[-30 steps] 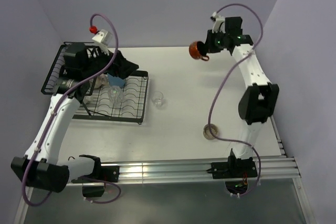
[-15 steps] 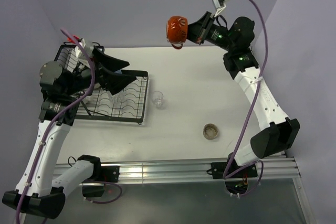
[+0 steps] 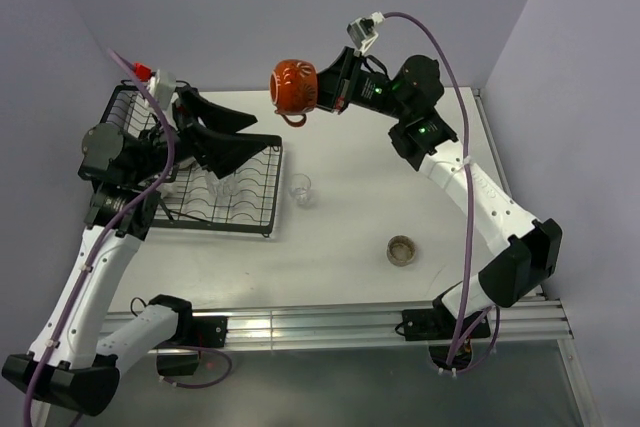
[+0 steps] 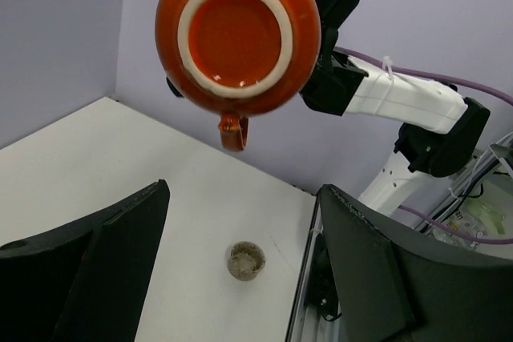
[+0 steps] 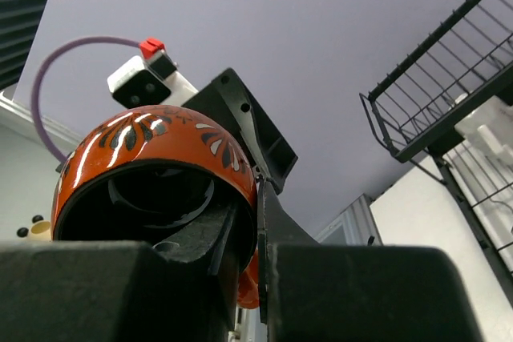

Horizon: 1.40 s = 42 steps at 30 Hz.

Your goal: Load the cups into the dish rack

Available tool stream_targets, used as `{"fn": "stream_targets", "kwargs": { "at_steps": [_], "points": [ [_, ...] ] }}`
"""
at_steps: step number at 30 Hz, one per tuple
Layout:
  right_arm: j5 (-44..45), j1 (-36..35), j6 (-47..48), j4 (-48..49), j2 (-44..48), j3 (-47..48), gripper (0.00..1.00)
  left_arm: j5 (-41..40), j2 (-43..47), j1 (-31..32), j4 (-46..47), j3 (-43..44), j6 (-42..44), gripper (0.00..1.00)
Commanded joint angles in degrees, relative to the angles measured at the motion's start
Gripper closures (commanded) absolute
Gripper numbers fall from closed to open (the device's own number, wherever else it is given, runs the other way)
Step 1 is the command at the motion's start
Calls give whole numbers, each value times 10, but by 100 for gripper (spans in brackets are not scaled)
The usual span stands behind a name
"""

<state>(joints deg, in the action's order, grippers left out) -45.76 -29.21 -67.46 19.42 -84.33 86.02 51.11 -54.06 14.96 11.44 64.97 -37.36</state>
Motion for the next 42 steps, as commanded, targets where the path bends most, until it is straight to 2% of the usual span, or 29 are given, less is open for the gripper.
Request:
{"fn": "stream_targets", "kwargs": {
  "at_steps": [1,9,13,18,22,30,33,36,37,39,40,42],
  "points": [
    [26,-16,-14,42,25,3,100,-56,-12,23,-34,40,30,17],
    [28,-37,-11,47,9,23,100,-139,-38,60,-84,65,43,19],
    [29,-42,-6,44,9,17,100,-133,-48,66,-72,72,37,20],
    [32,-48,-5,44,4,13,100,-119,-58,80,-55,74,33,27],
    [33,-51,-4,44,-3,14,100,-94,-60,87,-33,70,25,36],
    [28,-56,-3,50,-9,9,100,-88,-57,91,-15,70,17,44],
    [27,-59,-2,51,-12,6,100,-79,-62,92,-4,75,5,51],
    [27,-60,-4,53,-14,8,100,-79,-66,93,-5,76,0,64],
    [26,-61,-1,53,-15,13,100,-82,-65,93,-5,76,-1,75],
    [25,-62,0,49,-19,17,100,-83,-63,93,-4,74,-6,86],
    [23,-62,-1,48,-20,20,100,-88,-61,93,-2,73,-9,97],
    [26,-62,1,37,-22,21,100,-94,-59,93,-3,72,-13,100]
  ]
}}
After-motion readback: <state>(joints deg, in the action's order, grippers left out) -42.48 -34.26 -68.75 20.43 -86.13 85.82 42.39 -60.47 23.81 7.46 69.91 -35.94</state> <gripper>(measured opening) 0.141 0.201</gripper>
